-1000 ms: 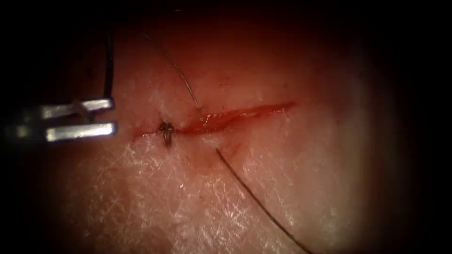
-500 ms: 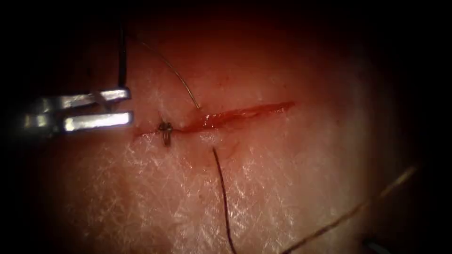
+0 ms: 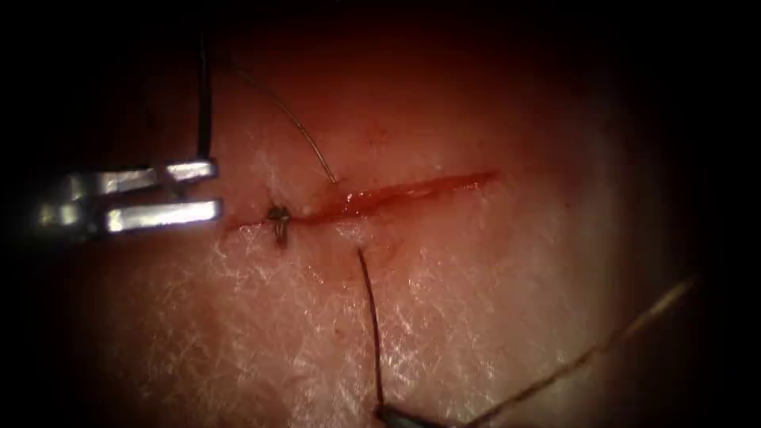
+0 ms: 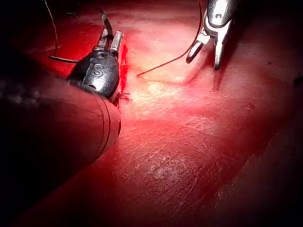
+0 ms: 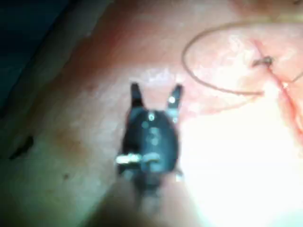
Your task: Wound Closure
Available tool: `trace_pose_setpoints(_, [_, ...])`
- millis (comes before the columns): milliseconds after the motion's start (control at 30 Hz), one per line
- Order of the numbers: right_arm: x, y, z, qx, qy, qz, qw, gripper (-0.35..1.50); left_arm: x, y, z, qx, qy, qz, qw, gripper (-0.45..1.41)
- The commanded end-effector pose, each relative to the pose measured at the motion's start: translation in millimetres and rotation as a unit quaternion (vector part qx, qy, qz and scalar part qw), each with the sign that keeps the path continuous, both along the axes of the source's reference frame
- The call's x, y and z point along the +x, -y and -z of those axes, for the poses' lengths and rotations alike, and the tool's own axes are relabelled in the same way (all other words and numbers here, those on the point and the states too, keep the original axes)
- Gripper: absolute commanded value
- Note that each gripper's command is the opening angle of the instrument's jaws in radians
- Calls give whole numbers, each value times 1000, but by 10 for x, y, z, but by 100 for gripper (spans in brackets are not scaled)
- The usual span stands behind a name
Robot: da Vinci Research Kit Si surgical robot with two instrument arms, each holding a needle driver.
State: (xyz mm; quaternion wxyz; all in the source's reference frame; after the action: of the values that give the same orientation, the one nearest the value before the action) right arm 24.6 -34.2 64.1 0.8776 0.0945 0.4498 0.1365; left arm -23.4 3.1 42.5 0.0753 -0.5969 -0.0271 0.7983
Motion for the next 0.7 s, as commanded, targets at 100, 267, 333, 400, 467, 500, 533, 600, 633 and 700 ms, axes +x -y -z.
trace_pose_setpoints(100, [5, -32, -27, -31, -16, -16, 999, 101, -5, 2, -7, 0, 1, -1, 1000, -45])
trace_pose_setpoints(267, [1, -55, -41, -92, -15, -28, 995, 103, -5, 3, -8, -1, 1, -1, 1000, -45])
trace_pose_setpoints(333, [2, -59, -44, -102, -25, -36, 994, 99, -6, 4, -8, -1, 1, -1, 1000, -45])
trace_pose_setpoints(400, [4, -60, -44, -113, -31, -39, 992, 98, -6, 4, -9, -1, 1, -1, 1000, -45])
trace_pose_setpoints(467, [8, -60, -45, -122, -37, -43, 991, 98, -6, 4, -10, -2, 0, -1, 1000, -45])
trace_pose_setpoints(500, [11, -61, -45, -129, -40, -45, 990, 98, -6, 4, -10, -2, 0, -1, 1000, -45])
trace_pose_setpoints(533, [13, -62, -46, -133, -42, -47, 989, 96, -6, 4, -11, -2, 0, -1, 1000, -45])
trace_pose_setpoints(600, [16, -65, -47, -148, -40, -58, 987, 94, -6, 4, -11, -2, 1, -1, 1000, -45])
trace_pose_setpoints(633, [18, -66, -48, -155, -36, -61, 985, 94, -6, 4, -12, -2, 1, -1, 1000, -45])
trace_pose_setpoints(700, [21, -71, -52, -167, -37, -62, 983, 93, -5, 4, -12, -2, 1, -1, 1000, -45])
